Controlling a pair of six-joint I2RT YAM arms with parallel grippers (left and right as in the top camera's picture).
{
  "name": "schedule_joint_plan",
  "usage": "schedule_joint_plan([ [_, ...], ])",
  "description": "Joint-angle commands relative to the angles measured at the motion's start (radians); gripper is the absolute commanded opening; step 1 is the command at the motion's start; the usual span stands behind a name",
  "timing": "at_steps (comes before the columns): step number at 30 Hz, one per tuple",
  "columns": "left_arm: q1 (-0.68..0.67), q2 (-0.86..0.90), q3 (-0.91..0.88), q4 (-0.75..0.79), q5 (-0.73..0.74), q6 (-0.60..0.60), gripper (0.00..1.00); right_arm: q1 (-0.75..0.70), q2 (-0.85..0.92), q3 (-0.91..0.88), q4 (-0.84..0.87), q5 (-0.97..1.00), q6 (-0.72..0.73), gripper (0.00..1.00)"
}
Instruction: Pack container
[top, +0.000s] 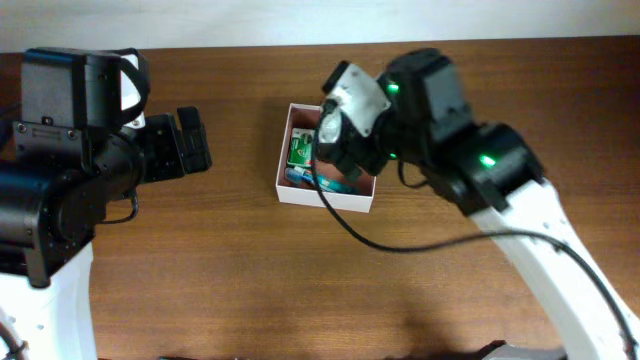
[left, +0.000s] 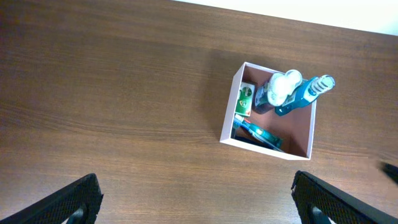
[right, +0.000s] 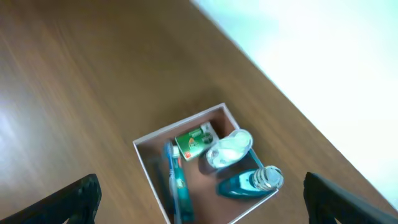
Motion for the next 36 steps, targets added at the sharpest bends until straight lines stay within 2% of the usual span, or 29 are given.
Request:
schedule_joint_plan([
  [1,0.004,-0.004,0.007,0.000,-0.014,0.016,0.99,0.000,-0.073,0.010,-0.008,0.008,0.204,0.99],
  [3,0.004,-0.004,0.007,0.000,-0.014,0.016,0.99,0.000,-0.108,0.010,-0.011,0.008,0.299,0.99],
  [5,0.004,-0.004,0.007,0.000,-0.014,0.015,0.99,-0.001,-0.130,0.010,-0.032,0.014,0.309,0.99],
  [11,0.004,-0.004,0.007,0.000,-0.014,0.016,0.99,-0.040,-0.208,0.011,-0.131,0.232,0.311,0.99],
  [23,0.004,-0.004,0.007,0.000,-0.014,0.015,0.99,-0.356,-0.648,0.000,-0.289,0.281,0.313,0.99],
  [27,0.004,-0.004,0.007,0.000,-0.014,0.016,0.99,-0.403,-0.831,-0.150,-0.290,0.250,0.314,0.99],
  [31,0.004,-0.004,0.007,0.000,-0.014,0.015,0.99,-0.408,-1.013,-0.396,-0.262,0.234,0.327,0.99],
  [36,0.004,-0.004,0.007,0.000,-0.014,0.016,0.99,-0.408,-1.235,-0.795,-0.063,0.234,0.340,0.99],
])
